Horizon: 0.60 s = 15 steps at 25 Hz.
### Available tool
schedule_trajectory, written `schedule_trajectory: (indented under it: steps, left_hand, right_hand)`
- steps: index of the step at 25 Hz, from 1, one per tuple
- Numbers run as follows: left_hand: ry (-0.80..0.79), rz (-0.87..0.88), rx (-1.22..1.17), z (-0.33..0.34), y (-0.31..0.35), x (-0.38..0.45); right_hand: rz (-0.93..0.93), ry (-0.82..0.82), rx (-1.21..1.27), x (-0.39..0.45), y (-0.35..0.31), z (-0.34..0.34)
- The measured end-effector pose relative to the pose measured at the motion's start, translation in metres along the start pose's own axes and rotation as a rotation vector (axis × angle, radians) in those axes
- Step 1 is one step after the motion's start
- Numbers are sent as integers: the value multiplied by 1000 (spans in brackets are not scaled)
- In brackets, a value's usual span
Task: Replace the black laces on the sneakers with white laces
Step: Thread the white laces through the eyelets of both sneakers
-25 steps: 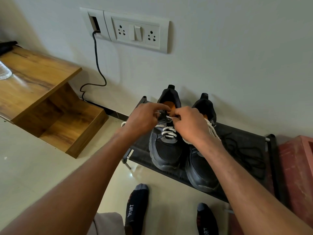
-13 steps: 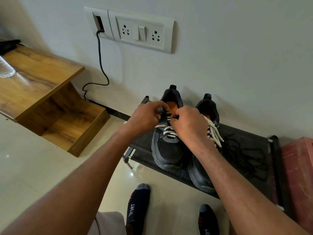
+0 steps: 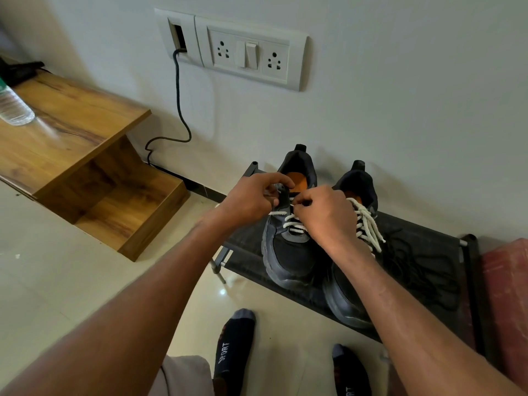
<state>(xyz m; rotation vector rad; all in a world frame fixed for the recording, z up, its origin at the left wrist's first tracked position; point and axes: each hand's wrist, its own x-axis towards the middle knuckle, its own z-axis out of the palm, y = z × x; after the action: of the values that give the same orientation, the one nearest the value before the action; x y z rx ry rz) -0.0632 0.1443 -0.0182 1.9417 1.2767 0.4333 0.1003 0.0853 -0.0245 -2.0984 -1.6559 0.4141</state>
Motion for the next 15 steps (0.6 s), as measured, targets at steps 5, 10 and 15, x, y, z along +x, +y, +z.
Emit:
schedule_trajectory:
  steps: [5,10,15]
  left_hand:
    - [-10,23,21,0,2,0]
    - [35,-20,-13,-1,-2,1]
    - [111,-73,-24,9,-2,3]
  right_hand:
    - [1,26,-25,-1,-6,4]
    - [-4,18,-4,-1,-5,4]
    - [0,-55,21,1,-5,4]
